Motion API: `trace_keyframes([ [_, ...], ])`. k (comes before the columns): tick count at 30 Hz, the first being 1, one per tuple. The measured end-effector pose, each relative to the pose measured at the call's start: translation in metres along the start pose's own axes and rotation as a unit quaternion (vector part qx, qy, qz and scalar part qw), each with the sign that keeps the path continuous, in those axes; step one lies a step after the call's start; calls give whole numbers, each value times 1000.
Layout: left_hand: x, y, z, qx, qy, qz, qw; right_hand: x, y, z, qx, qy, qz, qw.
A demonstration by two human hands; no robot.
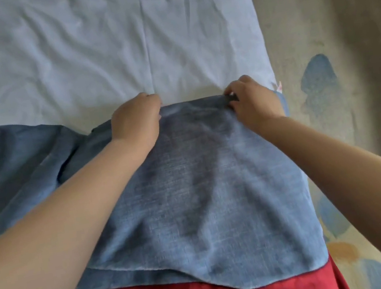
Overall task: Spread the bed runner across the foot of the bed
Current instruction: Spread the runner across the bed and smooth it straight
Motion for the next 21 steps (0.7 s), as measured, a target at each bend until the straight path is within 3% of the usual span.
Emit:
trace_keyframes([
  [4, 3, 22, -2, -74, 38, 59, 995, -2, 35, -8, 13, 25, -15, 999],
  [7, 25, 56, -2, -78, 52, 122, 988, -1, 71, -24, -6, 48, 23, 999],
  [13, 71, 94, -7, -98, 57, 95, 989, 15, 107, -45, 10, 88, 131, 987],
  [21, 52, 11, -21, 0, 19, 11, 1000, 39, 9, -22, 104, 7, -3, 995],
])
Point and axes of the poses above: each hand's wrist, its own x-axis towards the middle knuckle, its own z-axis out of the palm, y = z × x, the point moved 4 cm from there along x, towards the middle knuckle, and after that the axes turned 1 degree about x, right-handed, at the moved point
